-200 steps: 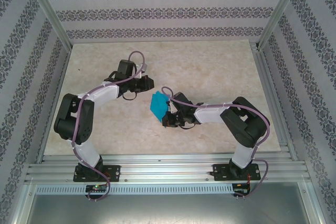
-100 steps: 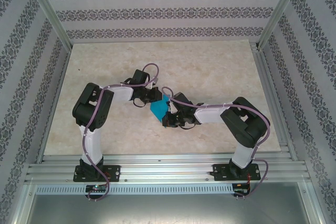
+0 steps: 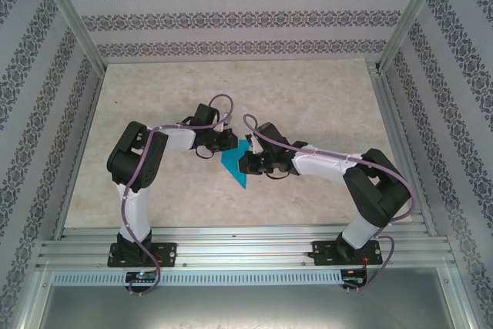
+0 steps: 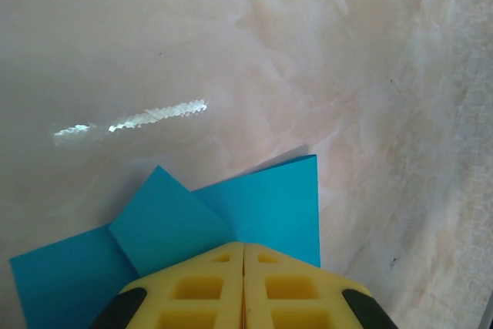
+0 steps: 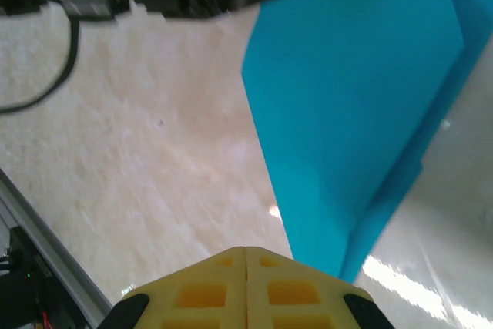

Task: Fold a paper plane with a square sheet of paper (fold left side to right side)
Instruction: Fourth fold the wing at the center of the table.

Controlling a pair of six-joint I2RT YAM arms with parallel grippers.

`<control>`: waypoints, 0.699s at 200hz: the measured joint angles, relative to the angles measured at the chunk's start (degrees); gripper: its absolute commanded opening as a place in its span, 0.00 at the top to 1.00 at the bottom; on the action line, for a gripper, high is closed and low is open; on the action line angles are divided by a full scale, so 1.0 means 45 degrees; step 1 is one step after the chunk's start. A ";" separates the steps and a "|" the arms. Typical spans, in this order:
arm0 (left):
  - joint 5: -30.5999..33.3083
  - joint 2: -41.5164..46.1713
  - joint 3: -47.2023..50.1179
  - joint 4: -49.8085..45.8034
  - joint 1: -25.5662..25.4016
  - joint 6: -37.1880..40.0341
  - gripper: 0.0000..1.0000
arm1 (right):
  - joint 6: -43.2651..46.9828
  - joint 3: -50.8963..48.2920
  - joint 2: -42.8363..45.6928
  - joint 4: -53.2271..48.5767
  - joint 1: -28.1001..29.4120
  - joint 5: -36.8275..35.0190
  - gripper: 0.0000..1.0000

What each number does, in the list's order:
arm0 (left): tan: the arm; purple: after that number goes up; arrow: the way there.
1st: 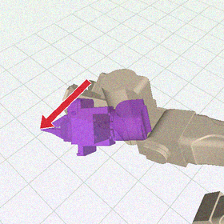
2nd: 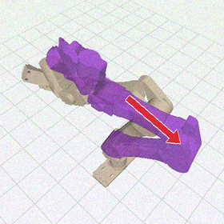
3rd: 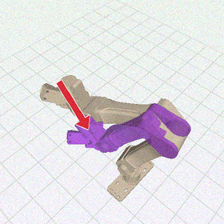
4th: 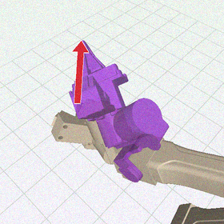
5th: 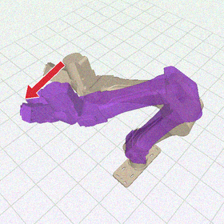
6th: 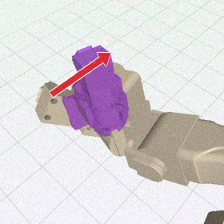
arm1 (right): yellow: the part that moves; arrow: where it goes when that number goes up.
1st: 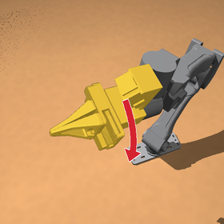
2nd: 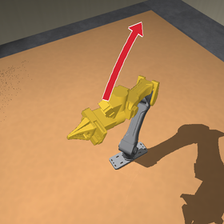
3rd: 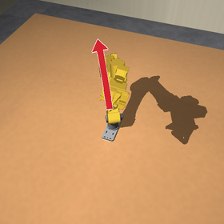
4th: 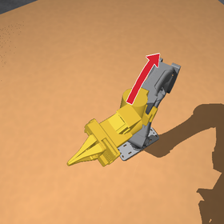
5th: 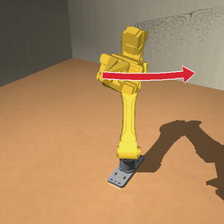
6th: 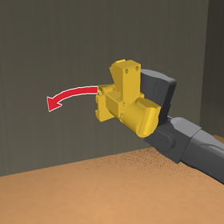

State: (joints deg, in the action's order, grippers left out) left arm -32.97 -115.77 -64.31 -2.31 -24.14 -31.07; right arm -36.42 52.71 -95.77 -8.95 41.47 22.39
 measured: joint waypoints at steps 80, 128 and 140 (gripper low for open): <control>0.0005 0.0024 0.0092 0.0185 0.0000 0.0000 0.91 | 0.0903 0.1899 -0.2744 0.0136 0.0005 -0.0554 0.94; 0.0015 0.0024 0.0092 0.0185 0.0000 0.0029 0.91 | 0.1190 0.1739 -0.3050 -0.0097 0.0010 -0.0733 0.94; 0.0015 0.0024 0.0092 0.0185 0.0000 0.0044 0.91 | 0.1307 0.1642 -0.3050 -0.0019 0.0010 -0.0753 0.93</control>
State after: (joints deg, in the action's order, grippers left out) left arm -32.91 -115.66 -63.90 -1.48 -24.14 -30.87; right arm -30.55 60.10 -109.49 -9.04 41.52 19.00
